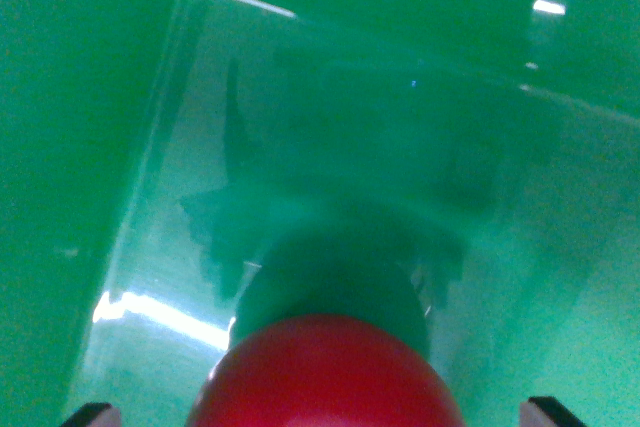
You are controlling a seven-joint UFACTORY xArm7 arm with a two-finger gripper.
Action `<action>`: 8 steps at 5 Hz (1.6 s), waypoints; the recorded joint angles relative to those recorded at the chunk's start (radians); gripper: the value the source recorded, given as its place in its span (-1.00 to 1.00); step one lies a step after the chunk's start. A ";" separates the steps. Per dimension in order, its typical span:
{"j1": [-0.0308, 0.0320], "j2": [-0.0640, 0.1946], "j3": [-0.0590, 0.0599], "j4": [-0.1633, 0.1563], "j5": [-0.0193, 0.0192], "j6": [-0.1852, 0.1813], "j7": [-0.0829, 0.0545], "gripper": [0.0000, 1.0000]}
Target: Pick fruit
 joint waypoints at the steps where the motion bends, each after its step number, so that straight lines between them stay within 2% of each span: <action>1: 0.0013 0.011 -0.001 -0.020 -0.0036 -0.025 -0.002 -1.00; 2: 0.0013 0.011 -0.001 -0.020 -0.0036 -0.025 -0.002 -1.00; 3: 0.0023 0.018 -0.001 -0.035 -0.0064 -0.044 -0.003 -1.00; 4: 0.0023 0.018 -0.001 -0.035 -0.0064 -0.044 -0.003 -1.00; 5: 0.0030 0.023 -0.001 -0.044 -0.0081 -0.056 -0.004 -1.00; 8: 0.0032 0.025 -0.002 -0.048 -0.0087 -0.060 -0.005 -1.00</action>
